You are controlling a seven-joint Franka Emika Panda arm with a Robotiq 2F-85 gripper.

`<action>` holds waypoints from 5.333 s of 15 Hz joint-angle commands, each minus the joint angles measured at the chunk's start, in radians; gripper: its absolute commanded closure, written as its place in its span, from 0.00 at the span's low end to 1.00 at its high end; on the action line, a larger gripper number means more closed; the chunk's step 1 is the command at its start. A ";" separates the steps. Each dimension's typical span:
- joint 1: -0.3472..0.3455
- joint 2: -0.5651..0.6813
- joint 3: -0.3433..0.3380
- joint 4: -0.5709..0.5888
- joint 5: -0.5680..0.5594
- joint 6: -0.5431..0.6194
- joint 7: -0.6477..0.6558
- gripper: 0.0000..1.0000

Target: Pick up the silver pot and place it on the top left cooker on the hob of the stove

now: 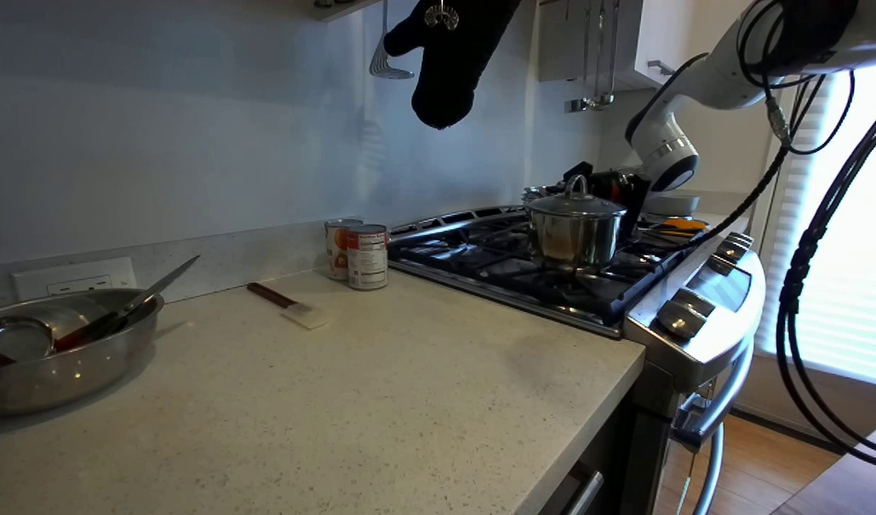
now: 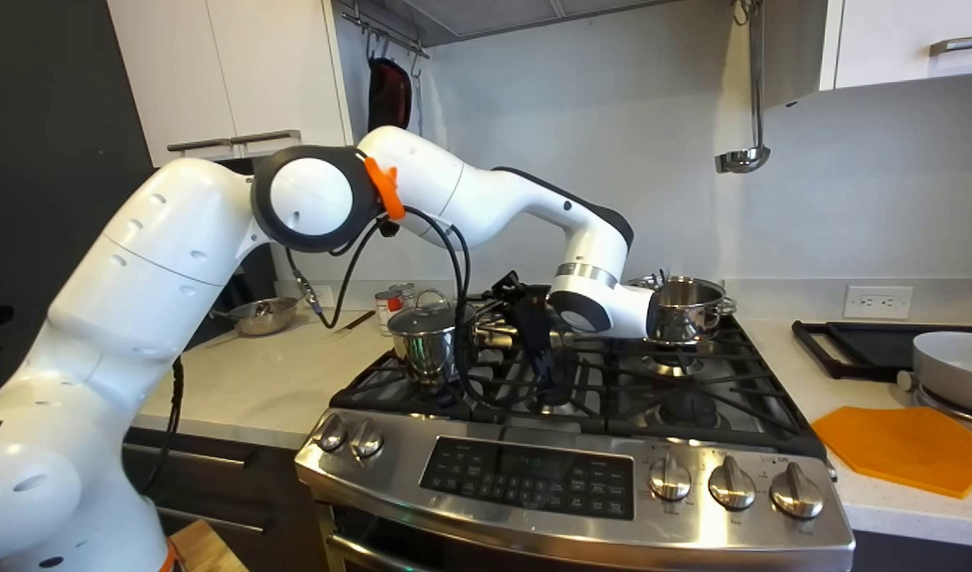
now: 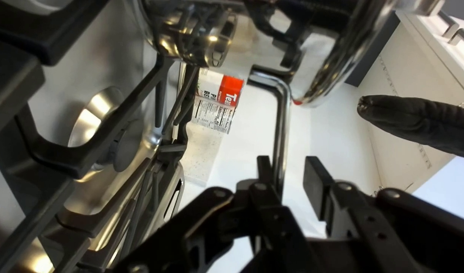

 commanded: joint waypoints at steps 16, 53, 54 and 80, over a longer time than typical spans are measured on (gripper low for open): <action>-0.029 0.058 0.018 0.035 0.105 -0.039 0.124 0.99; 0.133 -0.244 -0.031 -0.364 0.565 0.533 0.143 0.95; 0.132 -0.235 -0.033 -0.364 0.565 0.533 0.134 0.95; 0.160 -0.300 -0.024 -0.427 0.676 0.665 0.128 0.99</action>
